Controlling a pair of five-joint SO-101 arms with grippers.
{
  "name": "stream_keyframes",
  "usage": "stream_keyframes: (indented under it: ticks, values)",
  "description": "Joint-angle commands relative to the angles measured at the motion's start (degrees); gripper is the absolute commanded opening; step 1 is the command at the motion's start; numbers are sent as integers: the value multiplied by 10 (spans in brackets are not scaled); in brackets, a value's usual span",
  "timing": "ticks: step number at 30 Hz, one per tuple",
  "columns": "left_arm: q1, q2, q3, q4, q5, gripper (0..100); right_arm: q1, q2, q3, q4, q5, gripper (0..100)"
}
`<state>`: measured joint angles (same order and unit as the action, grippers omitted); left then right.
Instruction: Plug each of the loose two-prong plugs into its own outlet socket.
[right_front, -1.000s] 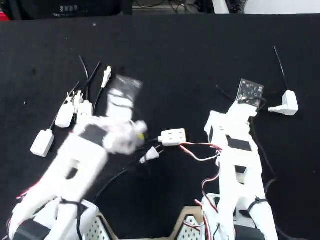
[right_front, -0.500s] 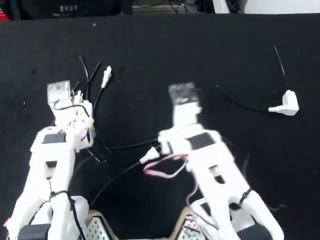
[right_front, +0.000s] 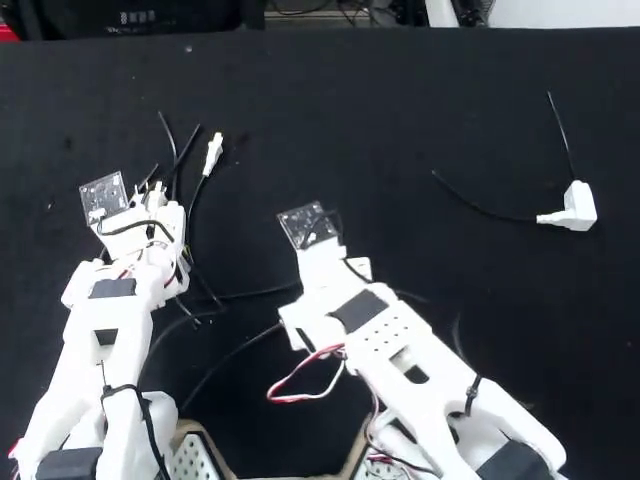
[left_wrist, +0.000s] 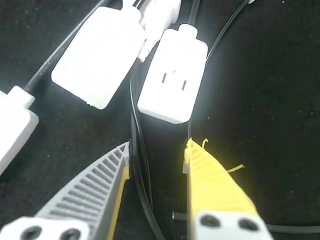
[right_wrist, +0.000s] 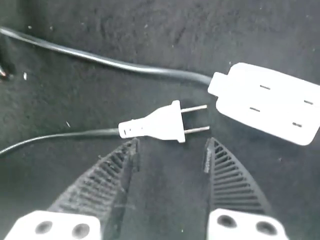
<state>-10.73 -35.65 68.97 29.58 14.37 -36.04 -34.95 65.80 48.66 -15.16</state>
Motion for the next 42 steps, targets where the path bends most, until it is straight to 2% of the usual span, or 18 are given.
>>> stream_keyframes:
  ticks: [1,4,8,15,22,28,37,42]
  values:
    - [-3,-16,-5,-6,6,176,-7,4,3,-19,-9,201]
    - [-4,-16,-4,-5,6,176,-8,56,-11,-45,-11,201]
    - [-4,-16,-4,-5,6,176,-7,154,-73,-51,-56,201]
    - [-4,-17,3,-9,6,176,-8,263,-201,0,-86,198]
    - [-4,-17,1,-9,6,174,-9,288,-272,11,-90,198]
    - [-4,-17,1,-9,6,174,-57,290,-284,7,-90,198]
    - [-4,-17,2,-9,5,174,-63,291,-259,-93,-90,198]
    - [-4,-17,3,-10,5,174,-55,306,-255,-101,-91,198]
